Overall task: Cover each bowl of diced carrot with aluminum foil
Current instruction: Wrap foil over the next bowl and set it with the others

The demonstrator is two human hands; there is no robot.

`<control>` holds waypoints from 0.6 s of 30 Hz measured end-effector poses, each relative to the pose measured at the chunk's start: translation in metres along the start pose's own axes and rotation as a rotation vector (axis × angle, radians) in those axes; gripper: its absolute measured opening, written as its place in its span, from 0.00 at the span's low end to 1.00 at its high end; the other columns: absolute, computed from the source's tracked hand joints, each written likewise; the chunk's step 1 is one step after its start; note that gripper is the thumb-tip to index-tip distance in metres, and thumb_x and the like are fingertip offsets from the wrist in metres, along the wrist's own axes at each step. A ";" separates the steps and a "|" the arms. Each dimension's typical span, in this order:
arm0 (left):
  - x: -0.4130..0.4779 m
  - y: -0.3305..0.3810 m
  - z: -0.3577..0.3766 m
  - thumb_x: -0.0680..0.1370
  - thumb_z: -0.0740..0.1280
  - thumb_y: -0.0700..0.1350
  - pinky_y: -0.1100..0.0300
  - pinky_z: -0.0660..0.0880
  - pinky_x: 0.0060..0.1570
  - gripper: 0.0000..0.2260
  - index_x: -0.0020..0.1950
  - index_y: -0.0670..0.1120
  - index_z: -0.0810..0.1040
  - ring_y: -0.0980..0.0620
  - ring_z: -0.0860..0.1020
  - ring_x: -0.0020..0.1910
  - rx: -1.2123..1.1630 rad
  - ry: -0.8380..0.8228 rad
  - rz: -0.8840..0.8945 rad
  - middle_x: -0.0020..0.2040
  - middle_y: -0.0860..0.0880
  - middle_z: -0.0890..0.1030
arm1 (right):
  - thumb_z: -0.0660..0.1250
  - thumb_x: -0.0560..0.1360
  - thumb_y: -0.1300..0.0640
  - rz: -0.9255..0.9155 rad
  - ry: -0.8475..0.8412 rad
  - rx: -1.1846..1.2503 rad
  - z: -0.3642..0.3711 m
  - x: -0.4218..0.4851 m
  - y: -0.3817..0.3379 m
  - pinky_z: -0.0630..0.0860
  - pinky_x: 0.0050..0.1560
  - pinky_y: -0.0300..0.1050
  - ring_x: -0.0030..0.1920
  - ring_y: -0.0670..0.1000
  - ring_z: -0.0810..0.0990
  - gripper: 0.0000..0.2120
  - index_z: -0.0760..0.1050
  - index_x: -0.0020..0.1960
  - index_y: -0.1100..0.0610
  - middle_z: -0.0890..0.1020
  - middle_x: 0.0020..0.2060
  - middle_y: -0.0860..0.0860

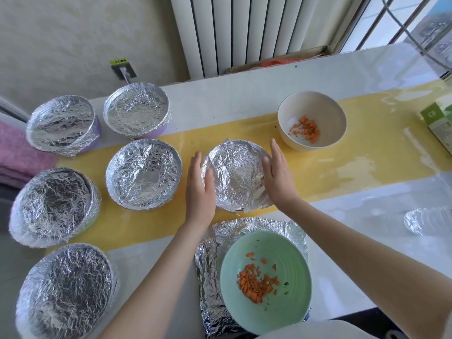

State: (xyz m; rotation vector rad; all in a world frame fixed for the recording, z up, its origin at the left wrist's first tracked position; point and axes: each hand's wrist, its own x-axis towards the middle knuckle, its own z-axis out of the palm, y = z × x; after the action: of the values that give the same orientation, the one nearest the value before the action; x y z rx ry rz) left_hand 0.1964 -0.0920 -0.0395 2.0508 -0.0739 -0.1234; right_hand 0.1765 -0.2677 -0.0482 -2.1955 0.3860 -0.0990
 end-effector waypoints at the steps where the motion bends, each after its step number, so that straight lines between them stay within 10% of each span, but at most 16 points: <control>1: 0.003 0.002 0.003 0.83 0.52 0.46 0.69 0.54 0.67 0.21 0.76 0.49 0.55 0.59 0.56 0.73 -0.055 0.012 -0.060 0.75 0.53 0.58 | 0.50 0.82 0.55 0.047 0.010 0.040 0.003 0.000 -0.001 0.49 0.68 0.34 0.75 0.50 0.54 0.24 0.51 0.76 0.60 0.57 0.75 0.54; 9: 0.010 0.003 0.016 0.84 0.50 0.45 0.68 0.60 0.60 0.18 0.73 0.44 0.62 0.57 0.64 0.67 -0.264 0.097 -0.377 0.72 0.49 0.66 | 0.50 0.83 0.57 0.266 0.116 0.262 0.011 0.002 0.001 0.68 0.54 0.36 0.56 0.50 0.74 0.17 0.67 0.69 0.57 0.77 0.60 0.53; 18: 0.009 0.006 0.020 0.83 0.52 0.46 0.64 0.63 0.61 0.18 0.72 0.44 0.64 0.57 0.67 0.64 -0.341 0.144 -0.426 0.69 0.50 0.69 | 0.49 0.83 0.58 0.272 0.141 0.158 0.016 0.003 0.002 0.65 0.33 0.37 0.32 0.43 0.69 0.17 0.68 0.67 0.58 0.74 0.37 0.47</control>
State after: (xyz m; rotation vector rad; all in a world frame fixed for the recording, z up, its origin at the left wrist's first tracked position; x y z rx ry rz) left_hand 0.2025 -0.1129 -0.0437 1.7021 0.4472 -0.2340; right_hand 0.1826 -0.2574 -0.0598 -1.9674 0.7279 -0.1307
